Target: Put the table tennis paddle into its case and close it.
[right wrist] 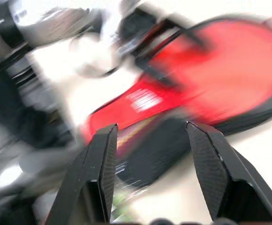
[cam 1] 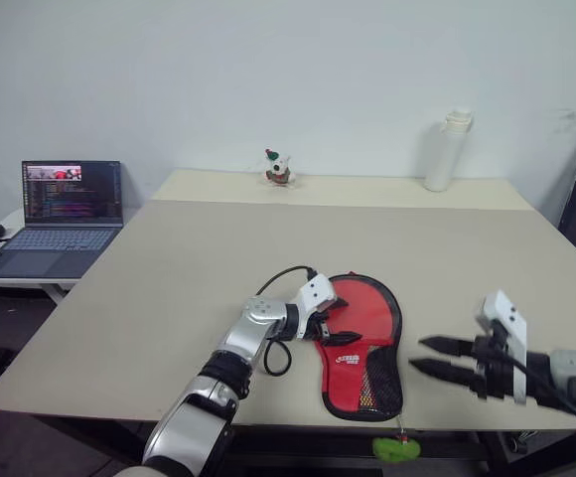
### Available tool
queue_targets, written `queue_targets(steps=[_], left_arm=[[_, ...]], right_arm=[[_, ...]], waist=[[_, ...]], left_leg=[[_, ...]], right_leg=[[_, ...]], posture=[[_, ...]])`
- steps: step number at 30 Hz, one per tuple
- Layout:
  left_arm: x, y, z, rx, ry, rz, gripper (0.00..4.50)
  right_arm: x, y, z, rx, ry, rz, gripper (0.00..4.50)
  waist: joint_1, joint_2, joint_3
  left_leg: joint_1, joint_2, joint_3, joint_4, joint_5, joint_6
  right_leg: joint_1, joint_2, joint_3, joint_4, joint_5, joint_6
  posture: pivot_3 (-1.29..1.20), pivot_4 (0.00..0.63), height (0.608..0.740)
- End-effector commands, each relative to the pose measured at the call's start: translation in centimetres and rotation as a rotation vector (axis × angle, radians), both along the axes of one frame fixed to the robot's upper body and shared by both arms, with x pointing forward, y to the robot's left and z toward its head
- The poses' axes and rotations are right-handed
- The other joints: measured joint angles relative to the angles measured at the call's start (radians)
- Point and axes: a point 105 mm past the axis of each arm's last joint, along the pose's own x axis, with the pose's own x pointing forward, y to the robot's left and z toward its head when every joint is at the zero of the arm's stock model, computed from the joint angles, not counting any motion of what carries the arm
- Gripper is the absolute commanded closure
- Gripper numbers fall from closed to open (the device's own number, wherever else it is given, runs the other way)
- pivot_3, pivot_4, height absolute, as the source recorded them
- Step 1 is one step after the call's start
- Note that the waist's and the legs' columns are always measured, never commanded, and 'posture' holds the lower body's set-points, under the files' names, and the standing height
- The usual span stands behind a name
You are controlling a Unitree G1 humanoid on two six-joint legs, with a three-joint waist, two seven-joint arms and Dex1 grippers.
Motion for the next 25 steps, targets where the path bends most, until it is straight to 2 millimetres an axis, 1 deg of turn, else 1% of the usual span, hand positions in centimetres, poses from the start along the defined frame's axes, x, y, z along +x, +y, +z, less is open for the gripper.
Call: queue_targets(steps=[1, 4, 5, 8, 11, 12, 13, 15, 16, 18, 20, 21, 25], left_arm=[[-1.3, 0.5, 3.0, -0.080, -0.032, -0.014, 0.33], [-2.7, 1.7, 3.7, -0.083, -0.049, 0.013, 0.33], [-3.1, 2.6, 3.9, -0.089, -0.048, 0.038, 0.33], [-4.0, 4.2, 4.4, -0.106, -0.044, 0.099, 0.33], [-4.3, 7.5, 5.1, -0.123, -0.069, 0.206, 0.33], [-4.3, 7.9, 5.3, -0.124, -0.075, 0.226, 0.33], [-4.2, 8.7, 5.4, -0.117, -0.086, 0.255, 0.33], [-4.1, 9.7, 5.6, -0.104, -0.097, 0.290, 0.33], [-4.1, 10.0, 5.6, -0.088, -0.103, 0.300, 0.33], [-4.2, 11.4, 5.3, -0.050, -0.112, 0.326, 0.33], [-4.4, 12.7, 4.8, -0.023, -0.107, 0.357, 0.33], [-4.4, 13.0, 4.7, -0.015, -0.108, 0.372, 0.33], [-3.8, 12.2, 5.0, -0.027, -0.130, 0.380, 0.33]], right_arm=[[3.9, -0.3, -0.7, -0.013, -0.098, -0.021, 2.02], [7.1, 0.2, -0.3, 0.015, -0.159, -0.020, 2.02], [7.9, 0.4, -0.2, 0.014, -0.174, -0.006, 2.02], [9.1, 0.1, 0.1, 0.009, -0.189, 0.027, 2.02], [9.3, -0.9, 0.5, -0.009, -0.174, 0.045, 2.02], [9.3, -1.4, 0.6, -0.016, -0.170, 0.044, 2.02], [9.3, -1.8, 0.8, -0.029, -0.169, 0.042, 2.02], [9.2, -2.4, 1.0, -0.043, -0.169, 0.036, 2.02], [9.2, -3.1, 1.3, -0.050, -0.169, 0.024, 2.02], [8.8, -3.8, 1.5, -0.071, -0.172, 0.004, 2.02], [8.4, -4.0, 1.4, -0.087, -0.170, -0.013, 2.02], [8.2, -4.1, 1.2, -0.098, -0.167, -0.016, 2.02], [7.6, -5.0, 1.0, -0.167, -0.166, -0.019, 2.02]], waist=[[-0.009, 0.000, 0.006], [-0.017, 0.003, 0.015], [-0.021, 0.005, 0.017], [-0.020, 0.008, 0.021], [-0.016, 0.008, 0.022], [-0.014, 0.008, 0.023], [-0.011, 0.009, 0.023], [-0.009, 0.009, 0.023], [-0.009, 0.009, 0.023], [-0.009, 0.009, 0.023], [-0.009, 0.009, 0.023], [-0.009, 0.009, 0.023], [-0.009, 0.009, 0.024]], left_leg=[[0.000, 0.001, 0.001, -0.001, 0.000, 0.000], [-0.001, 0.003, 0.001, -0.001, 0.000, 0.000], [-0.001, 0.003, 0.002, -0.001, 0.000, 0.000], [-0.001, 0.003, 0.001, -0.001, 0.000, 0.000], [-0.002, 0.003, 0.001, -0.001, 0.000, 0.000], [-0.002, 0.003, 0.001, -0.001, 0.000, 0.000], [-0.002, 0.002, 0.001, -0.001, 0.000, 0.000], [-0.001, 0.002, 0.002, 0.000, 0.000, 0.000], [-0.001, 0.002, 0.002, 0.000, 0.000, 0.000], [-0.001, 0.002, 0.003, 0.000, 0.000, 0.000], [-0.001, 0.002, 0.004, 0.000, 0.000, 0.000], [-0.001, 0.002, 0.003, 0.000, 0.000, 0.000], [-0.001, 0.002, 0.002, 0.000, 0.000, 0.000]], right_leg=[[-0.001, 0.001, 0.001, 0.001, 0.000, 0.000], [-0.004, 0.004, 0.003, 0.003, -0.001, -0.002], [-0.005, 0.004, 0.004, 0.004, -0.001, -0.002], [-0.005, 0.004, 0.004, 0.005, -0.001, -0.003], [-0.005, 0.003, 0.004, 0.004, 0.000, -0.005], [-0.005, 0.003, 0.004, 0.004, 0.001, -0.006], [-0.005, 0.002, 0.004, 0.004, 0.001, -0.006], [-0.005, 0.001, 0.003, 0.004, 0.001, -0.005], [-0.005, 0.001, 0.003, 0.004, 0.001, -0.005], [-0.005, 0.001, 0.004, 0.004, 0.001, -0.005], [-0.005, 0.001, 0.004, 0.004, 0.001, -0.005], [-0.005, 0.001, 0.004, 0.004, 0.001, -0.005], [-0.005, 0.001, 0.004, 0.005, 0.001, -0.006]], posture=[[0.00, 0.150, 0.740], [0.00, 0.150, 0.740], [0.00, 0.150, 0.740], [0.00, 0.150, 0.740], [0.00, 0.150, 0.740], [0.00, 0.150, 0.740], [0.00, 0.150, 0.740], [0.00, 0.150, 0.740], [0.00, 0.150, 0.740], [0.00, 0.150, 0.740], [0.00, 0.150, 0.740], [0.00, 0.150, 0.740], [0.00, 0.150, 0.740]])
